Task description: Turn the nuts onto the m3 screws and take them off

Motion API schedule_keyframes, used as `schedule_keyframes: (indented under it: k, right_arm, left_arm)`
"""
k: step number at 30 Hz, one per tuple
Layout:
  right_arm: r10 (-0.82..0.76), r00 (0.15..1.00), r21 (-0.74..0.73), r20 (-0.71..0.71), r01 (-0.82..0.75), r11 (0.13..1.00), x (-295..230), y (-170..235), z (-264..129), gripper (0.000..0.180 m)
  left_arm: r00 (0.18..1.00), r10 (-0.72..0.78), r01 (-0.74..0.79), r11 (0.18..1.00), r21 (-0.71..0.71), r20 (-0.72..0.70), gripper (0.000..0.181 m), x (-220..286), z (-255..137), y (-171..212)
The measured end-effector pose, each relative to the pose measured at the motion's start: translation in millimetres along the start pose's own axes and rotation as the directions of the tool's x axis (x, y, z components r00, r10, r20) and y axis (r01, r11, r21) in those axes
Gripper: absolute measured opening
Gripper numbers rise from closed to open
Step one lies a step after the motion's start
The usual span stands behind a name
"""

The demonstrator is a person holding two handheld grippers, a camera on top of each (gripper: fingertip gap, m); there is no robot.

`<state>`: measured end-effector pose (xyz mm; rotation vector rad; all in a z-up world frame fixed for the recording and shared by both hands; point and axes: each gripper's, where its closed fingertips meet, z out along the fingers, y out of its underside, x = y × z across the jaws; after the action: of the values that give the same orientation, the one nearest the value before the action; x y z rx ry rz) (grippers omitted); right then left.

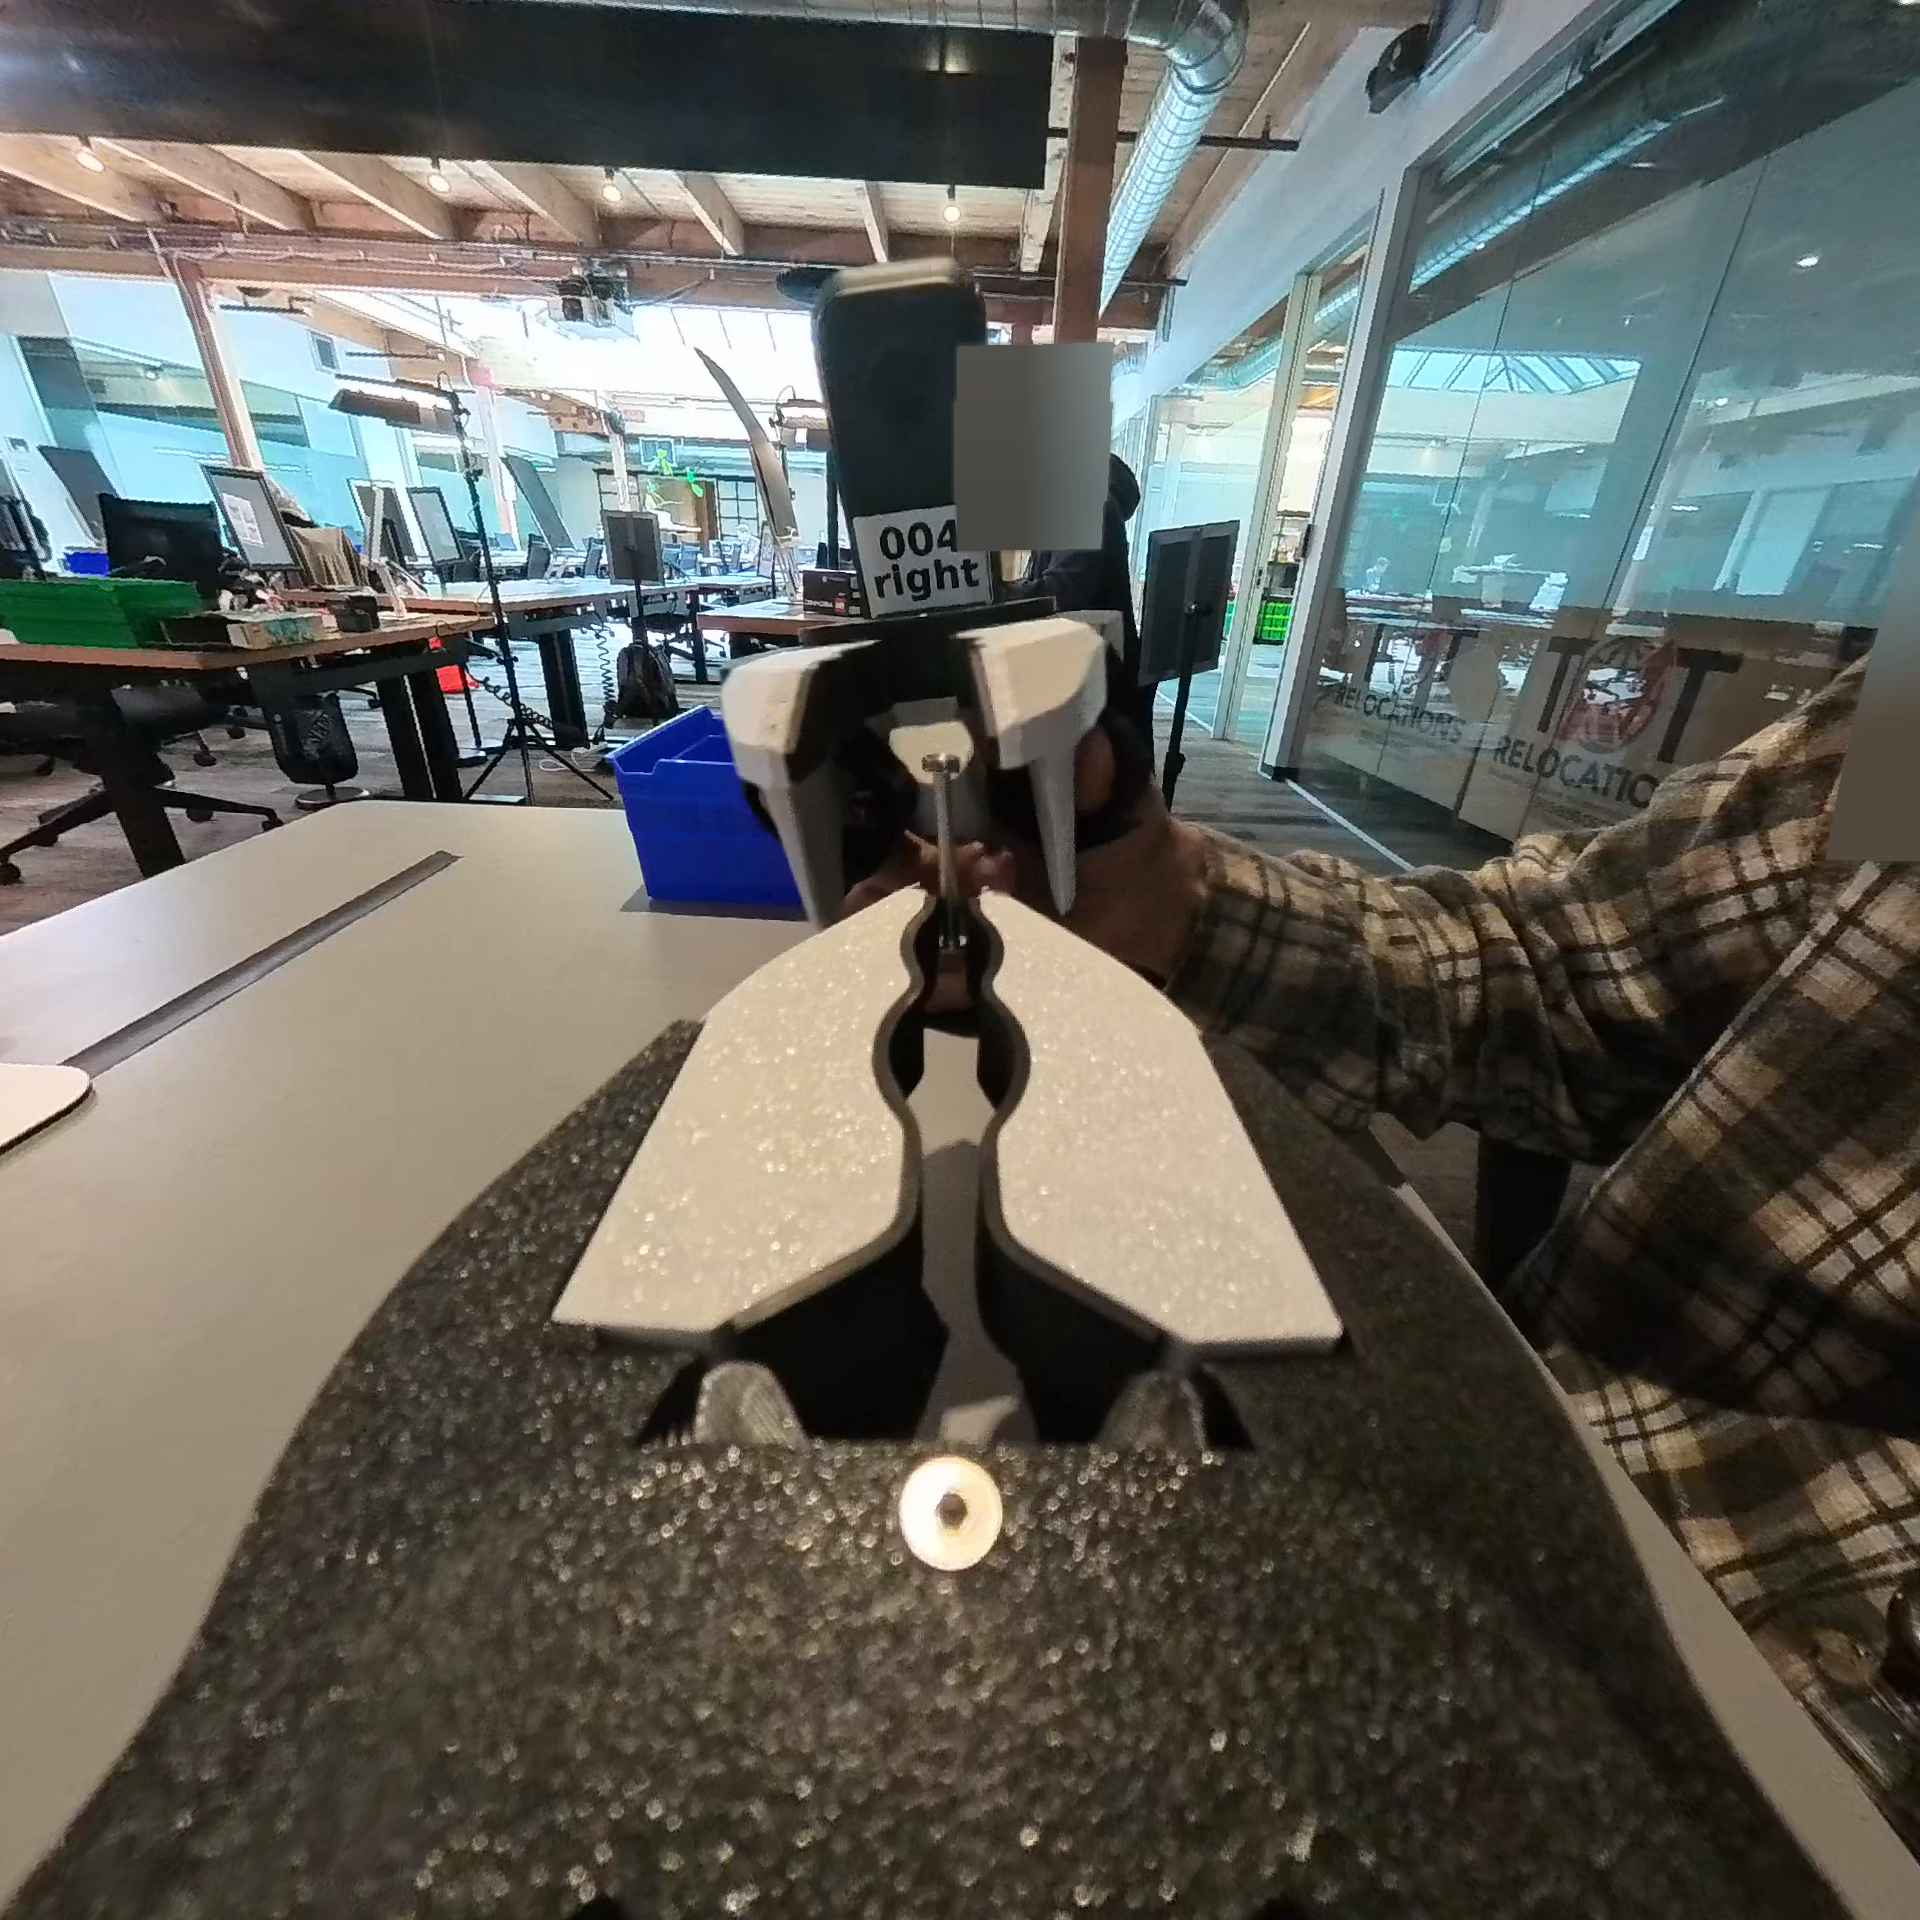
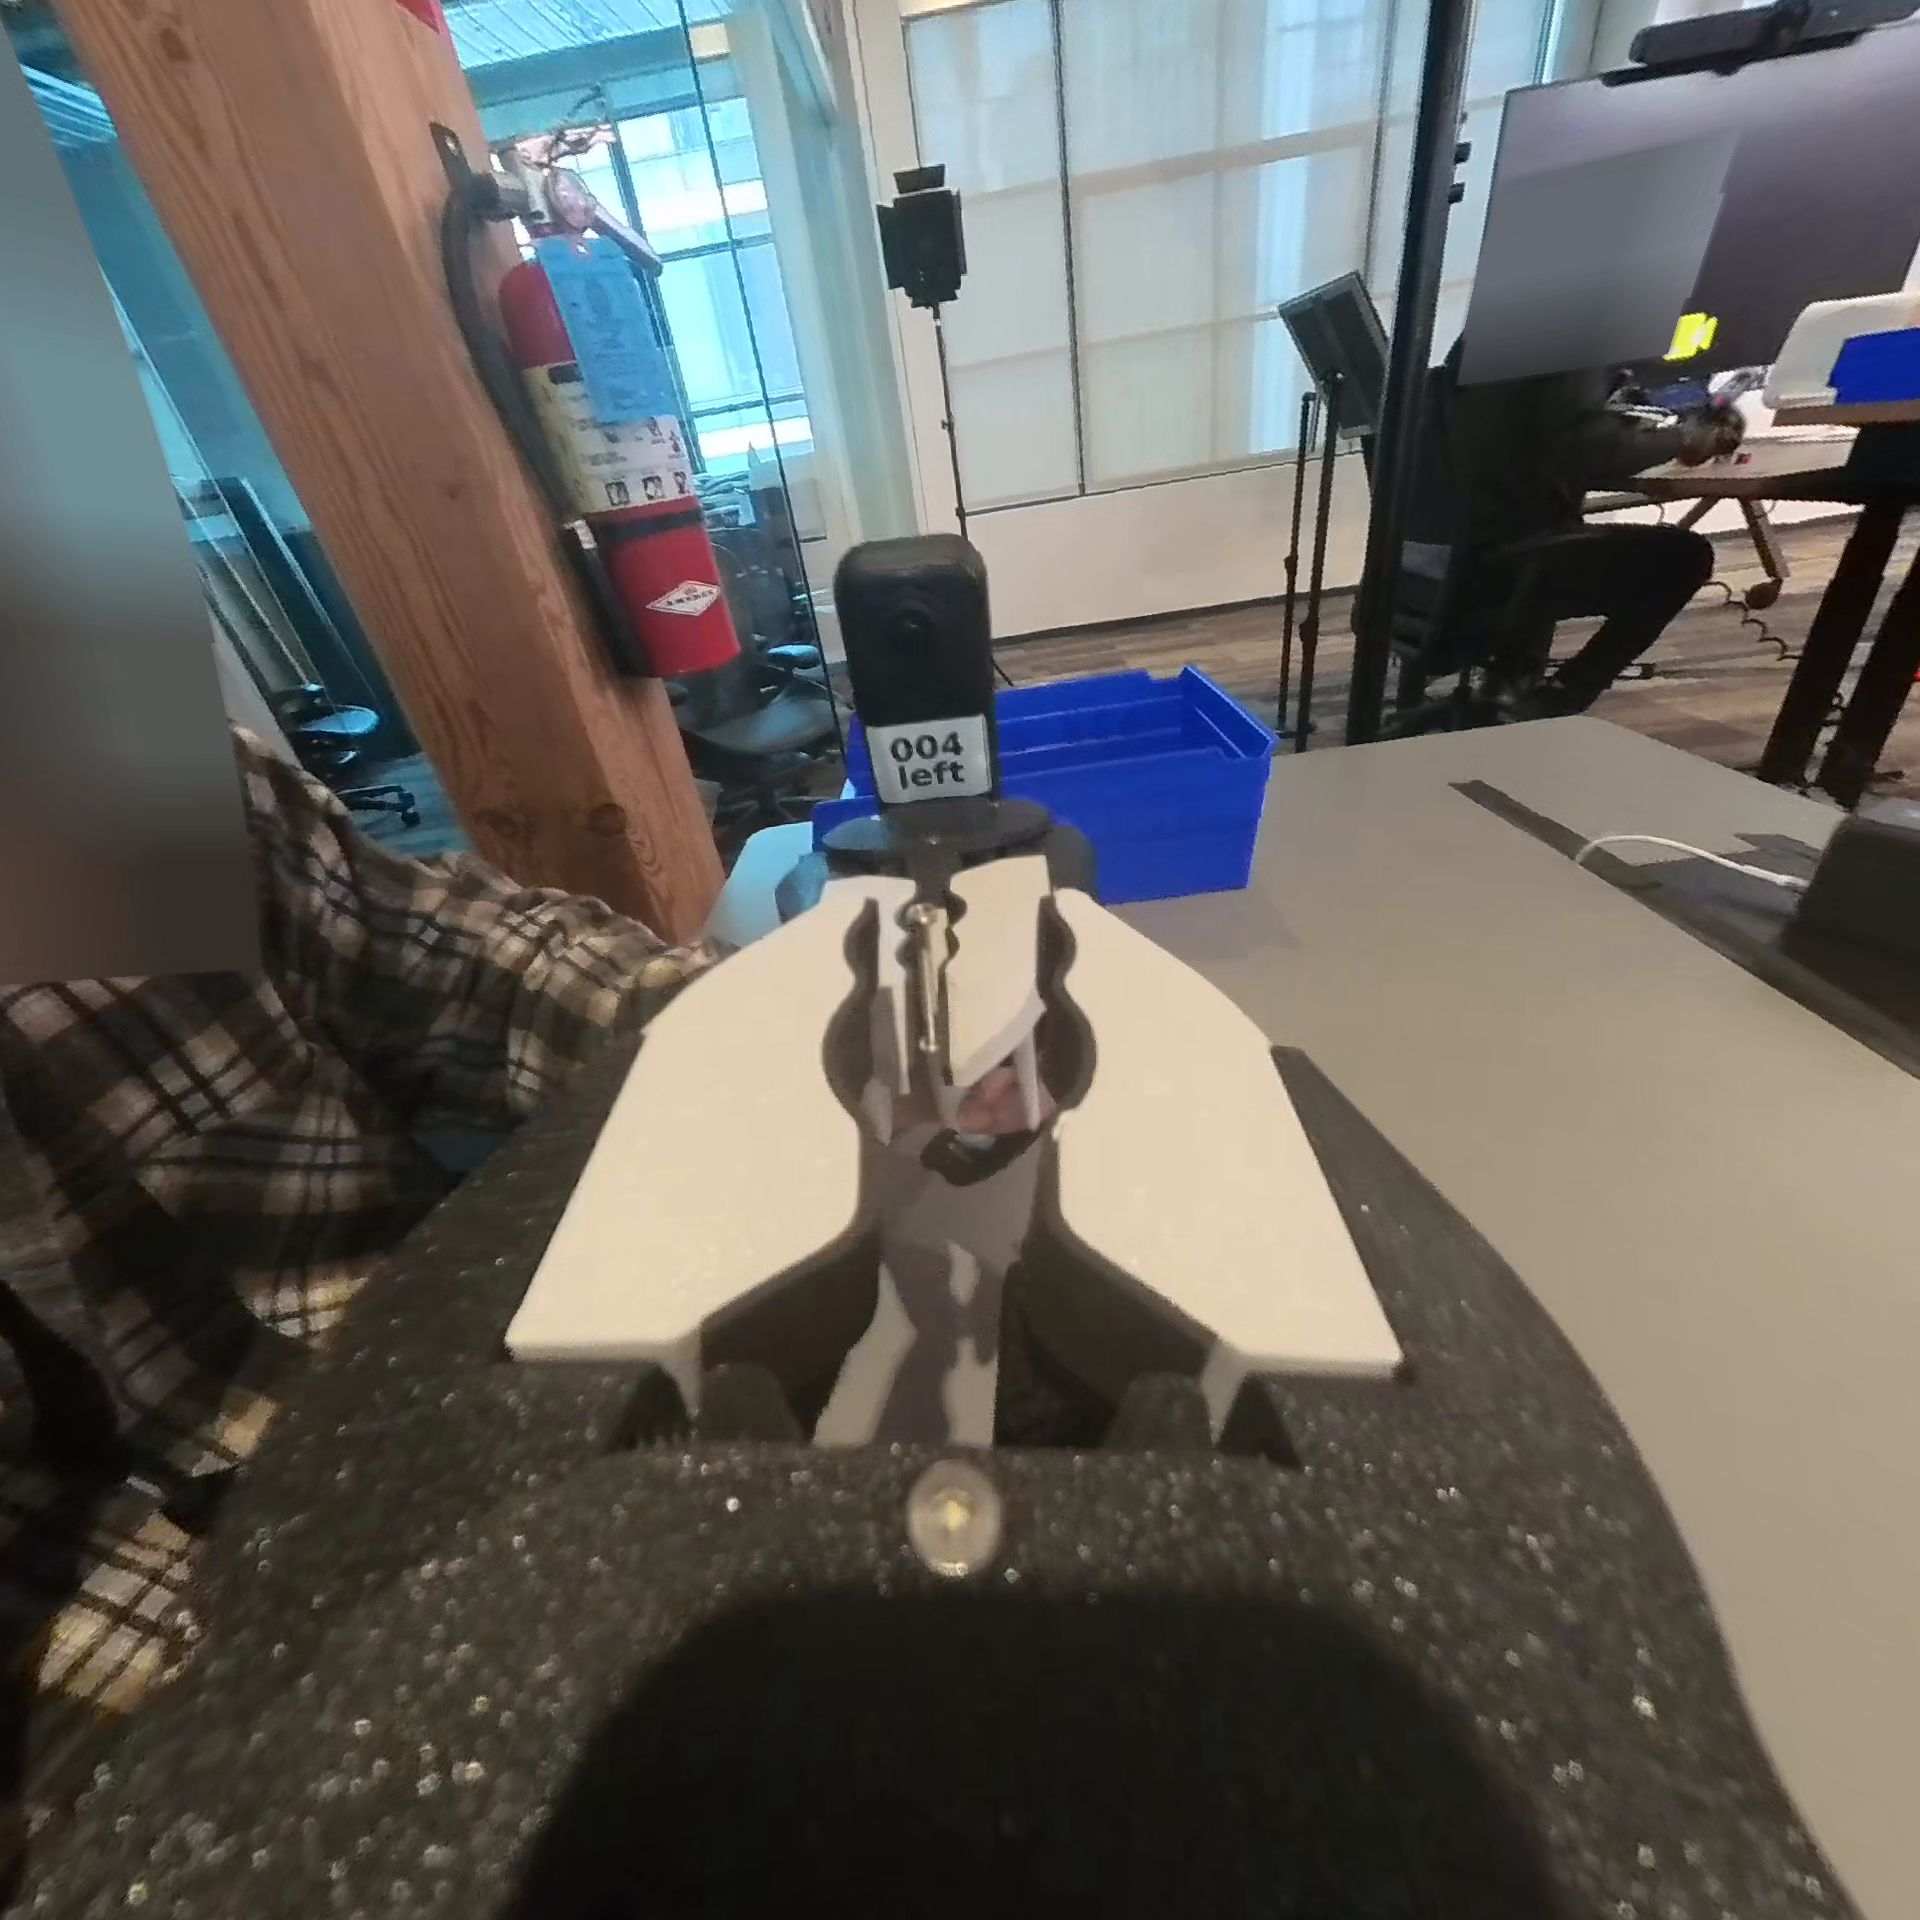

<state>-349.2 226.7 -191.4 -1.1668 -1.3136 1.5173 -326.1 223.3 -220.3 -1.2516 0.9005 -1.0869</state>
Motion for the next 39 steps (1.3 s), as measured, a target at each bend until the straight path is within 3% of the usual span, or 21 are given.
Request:
schedule_keyframes:
  k: [12,27,32,39]
  right_arm:
    - [0.007,0.999,0.008,-0.044,-0.007,1.000,-1,1,-1,0.029]
    - [-0.009,0.997,-0.006,-0.080,0.009,1.000,-1,5,10,0.005]
    - [-0.002,1.000,0.028,-0.020,0.002,1.000,-7,-5,4,0.005]
    - [-0.011,0.996,0.045,-0.092,0.015,0.999,-2,-18,-23,0.005]
  left_arm:
    - [1.000,0.003,-0.003,1.000,0.004,0.008,0.004,-1,-1,-1]
    - [1.000,-0.005,0.005,1.000,0.011,0.017,0.004,-3,-2,-2]
    - [1.000,-0.004,0.004,1.000,0.002,-0.001,0.004,0,-1,0]
    - [1.000,-0.007,0.007,1.000,0.001,0.005,0.004,-1,-1,0]
